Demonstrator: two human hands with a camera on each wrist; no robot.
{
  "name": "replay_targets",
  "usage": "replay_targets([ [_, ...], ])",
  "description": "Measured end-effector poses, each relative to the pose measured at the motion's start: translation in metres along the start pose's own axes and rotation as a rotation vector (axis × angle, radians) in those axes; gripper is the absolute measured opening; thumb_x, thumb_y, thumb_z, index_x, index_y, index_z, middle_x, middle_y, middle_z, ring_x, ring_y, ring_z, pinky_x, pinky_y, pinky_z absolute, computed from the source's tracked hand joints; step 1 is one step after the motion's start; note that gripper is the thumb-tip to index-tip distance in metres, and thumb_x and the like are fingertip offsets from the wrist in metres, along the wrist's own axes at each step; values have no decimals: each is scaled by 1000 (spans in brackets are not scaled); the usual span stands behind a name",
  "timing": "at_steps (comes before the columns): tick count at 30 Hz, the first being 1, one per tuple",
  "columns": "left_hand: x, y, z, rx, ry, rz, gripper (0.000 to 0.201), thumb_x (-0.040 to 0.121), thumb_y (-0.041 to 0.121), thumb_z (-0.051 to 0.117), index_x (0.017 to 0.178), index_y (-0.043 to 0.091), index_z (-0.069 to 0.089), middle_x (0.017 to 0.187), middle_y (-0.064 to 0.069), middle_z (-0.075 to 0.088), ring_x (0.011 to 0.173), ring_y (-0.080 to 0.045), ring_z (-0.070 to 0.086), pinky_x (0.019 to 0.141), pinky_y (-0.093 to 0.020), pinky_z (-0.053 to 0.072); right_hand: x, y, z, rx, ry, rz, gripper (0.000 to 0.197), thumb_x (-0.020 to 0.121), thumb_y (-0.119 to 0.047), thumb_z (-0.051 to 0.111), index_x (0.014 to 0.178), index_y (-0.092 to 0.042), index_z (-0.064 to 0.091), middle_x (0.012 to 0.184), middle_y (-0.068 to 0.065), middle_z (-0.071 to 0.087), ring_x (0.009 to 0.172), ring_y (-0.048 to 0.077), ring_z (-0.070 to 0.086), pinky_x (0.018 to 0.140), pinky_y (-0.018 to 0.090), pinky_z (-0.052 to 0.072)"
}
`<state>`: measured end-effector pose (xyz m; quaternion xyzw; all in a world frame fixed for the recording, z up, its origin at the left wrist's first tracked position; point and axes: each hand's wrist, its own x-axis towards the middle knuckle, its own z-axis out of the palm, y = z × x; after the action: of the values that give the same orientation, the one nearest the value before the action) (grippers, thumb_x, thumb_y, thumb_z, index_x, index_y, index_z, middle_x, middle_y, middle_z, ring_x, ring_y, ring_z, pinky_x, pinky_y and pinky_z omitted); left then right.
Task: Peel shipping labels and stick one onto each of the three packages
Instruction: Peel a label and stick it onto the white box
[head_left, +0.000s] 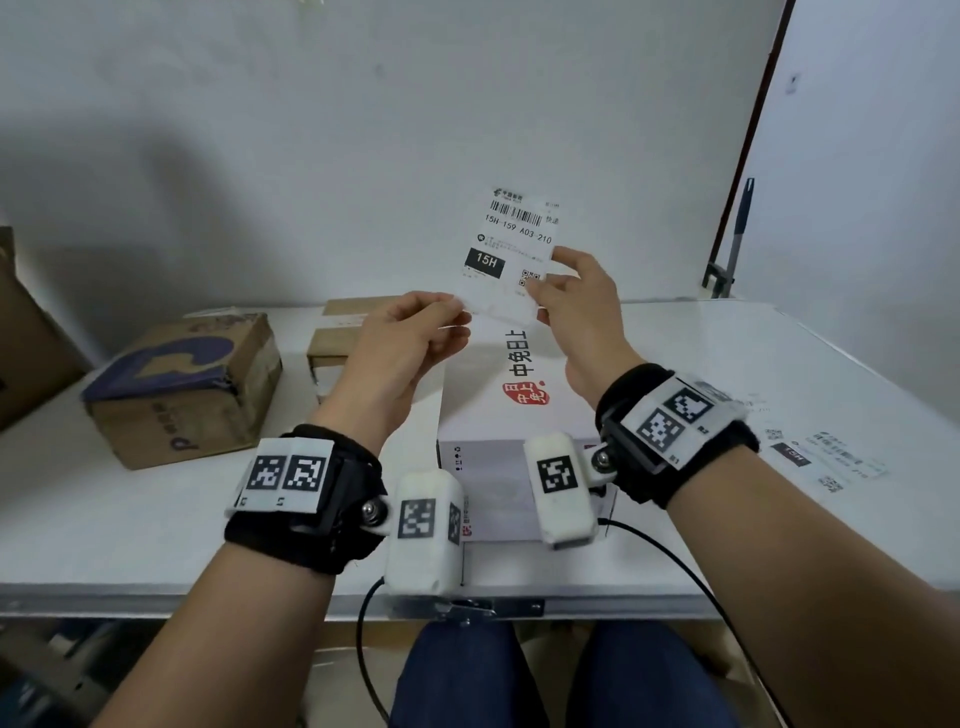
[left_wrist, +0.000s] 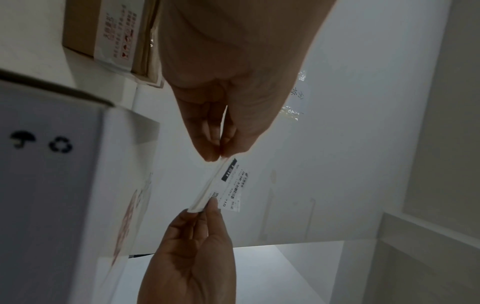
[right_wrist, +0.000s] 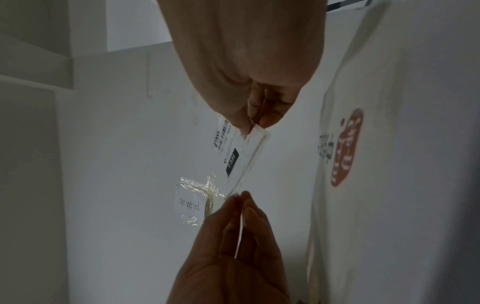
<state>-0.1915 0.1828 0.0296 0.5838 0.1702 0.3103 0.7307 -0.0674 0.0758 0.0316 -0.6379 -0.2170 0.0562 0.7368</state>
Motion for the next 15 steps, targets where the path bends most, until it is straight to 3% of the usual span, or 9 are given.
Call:
replay_targets([
  [3,1,-1,4,8,-19,25,4,89,7,64,88,5,67,74,-5,68,67,-14,64,80,-23,56,0,2,-4,-123,16,-64,50,87,-8,63,130,-25,45,121,-5,53,99,8,56,74,17,46],
  [5,2,-1,7,31,-29,39,5,89,8,64,89,4,66,75,-6,67,71,-15,65,82,-25,56,-1,0,-7,-266,44,-164,42,85,-9,65,120,-29,51,122,-7,44,110,11,48,88,22,45],
  [7,3,-3,11,74,-49,49,6,89,9,64,90,3,67,77,-8,67,74,-17,66,80,-24,57,-5,-8,-8,-310,-11,-231,25,84,-10,64,102,-26,62,112,-7,55,101,8,54,88,24,45],
  [9,2,-5,14,110,-73,62,6,89,8,64,88,3,67,80,-10,68,74,-18,65,77,-23,57,-11,-17,-6,-315,-158,-225,14,83,-11,64,89,-22,70,93,-7,69,83,5,63,77,22,50],
  [11,3,-6,16,118,-89,69,6,88,8,64,88,3,68,84,-15,66,75,-21,64,78,-25,57,-16,-21,-4,-365,-253,-224,9,83,-15,65,85,-20,73,85,-6,72,80,9,67,72,23,55],
  [15,5,-10,15,94,-109,61,10,87,10,66,88,0,70,81,-19,55,79,-24,61,85,-28,56,-18,-16,-5,-387,-266,-229,10,83,-18,68,89,-16,75,83,-5,73,77,6,66,72,21,54],
])
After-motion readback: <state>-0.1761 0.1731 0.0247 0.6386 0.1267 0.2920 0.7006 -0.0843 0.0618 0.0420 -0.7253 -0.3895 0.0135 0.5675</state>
